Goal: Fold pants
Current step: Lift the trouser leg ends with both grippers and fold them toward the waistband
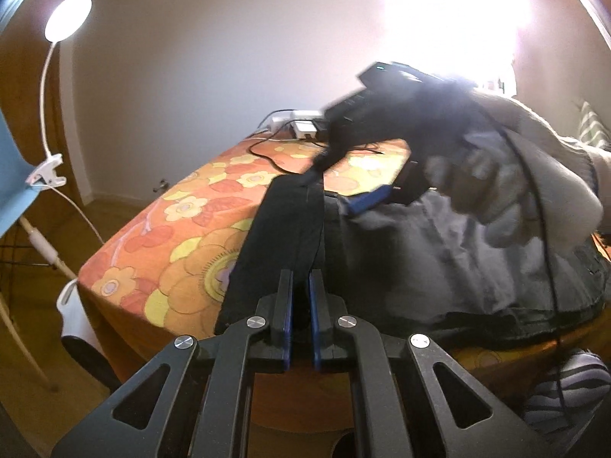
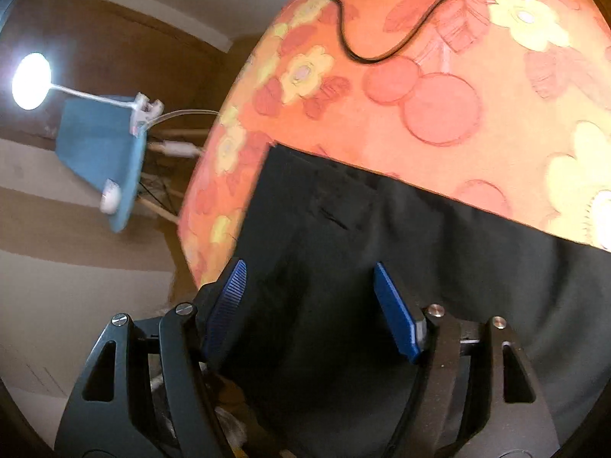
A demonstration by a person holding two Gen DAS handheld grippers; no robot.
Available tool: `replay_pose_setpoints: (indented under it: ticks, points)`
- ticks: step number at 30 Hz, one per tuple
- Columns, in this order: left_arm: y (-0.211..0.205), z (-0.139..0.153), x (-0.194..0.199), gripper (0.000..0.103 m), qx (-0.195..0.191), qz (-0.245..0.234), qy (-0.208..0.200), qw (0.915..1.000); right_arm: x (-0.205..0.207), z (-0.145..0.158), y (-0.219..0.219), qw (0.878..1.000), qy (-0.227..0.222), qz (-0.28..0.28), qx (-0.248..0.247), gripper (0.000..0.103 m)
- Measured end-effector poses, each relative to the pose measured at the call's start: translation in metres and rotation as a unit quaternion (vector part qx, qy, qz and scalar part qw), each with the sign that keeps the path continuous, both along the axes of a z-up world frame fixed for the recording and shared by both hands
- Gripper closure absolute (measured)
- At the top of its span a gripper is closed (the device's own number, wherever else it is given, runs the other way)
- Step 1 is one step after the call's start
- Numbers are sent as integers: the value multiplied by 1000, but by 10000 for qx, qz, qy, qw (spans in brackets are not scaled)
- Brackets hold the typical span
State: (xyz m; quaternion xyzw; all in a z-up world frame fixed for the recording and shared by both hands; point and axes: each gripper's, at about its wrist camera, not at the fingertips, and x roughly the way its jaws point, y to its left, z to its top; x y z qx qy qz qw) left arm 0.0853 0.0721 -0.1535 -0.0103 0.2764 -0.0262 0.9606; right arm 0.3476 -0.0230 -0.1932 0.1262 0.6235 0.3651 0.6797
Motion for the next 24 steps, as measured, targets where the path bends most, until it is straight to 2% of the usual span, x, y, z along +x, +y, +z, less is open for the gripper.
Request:
replay_pose_setpoints:
  ticks: [2,5,7,9,10,12,13,16,17,20,24]
  points:
    - [-7,-2,-1,97,62,-134,46,9999,1,-3,6,9998,121,13,147,30]
    - [-17,-7,0,97,192,-312,92,9993,-2,-3,14,9999,25,29,145,30]
    - [-23,-9,0,97,278,-367,88,9989,-6,-2,18,9999,-103,20,73,34]
    - [-24,-9,1,97,257,-354,96,9990,-10,-4,23,9999,-135,72,-28,60]
    - [-23,-9,1,97,208,-333,109,9992,-11,-7,24,9999,-115,90,-61,67]
    - [-21,-9,0,97,198,-298,135,9993,-15,-10,30,9996,-158,173,-161,89]
    - [-21,-9,-1,97,204,-291,137,9993,-19,-8,33,9990,-284,228,-244,92]
    - [-19,-4,-6,96,233,-309,92,9992,-26,9,37,9969,-632,347,-321,96]
    - [-19,-1,-9,93,249,-286,55,9993,-27,16,37,9963,-706,374,-325,96]
    - [-17,11,-18,74,247,-253,-107,9993,-29,35,34,9952,-816,401,-357,96]
    - [-11,30,-32,64,103,-255,-314,9991,-30,59,20,9933,-1001,356,-446,96]
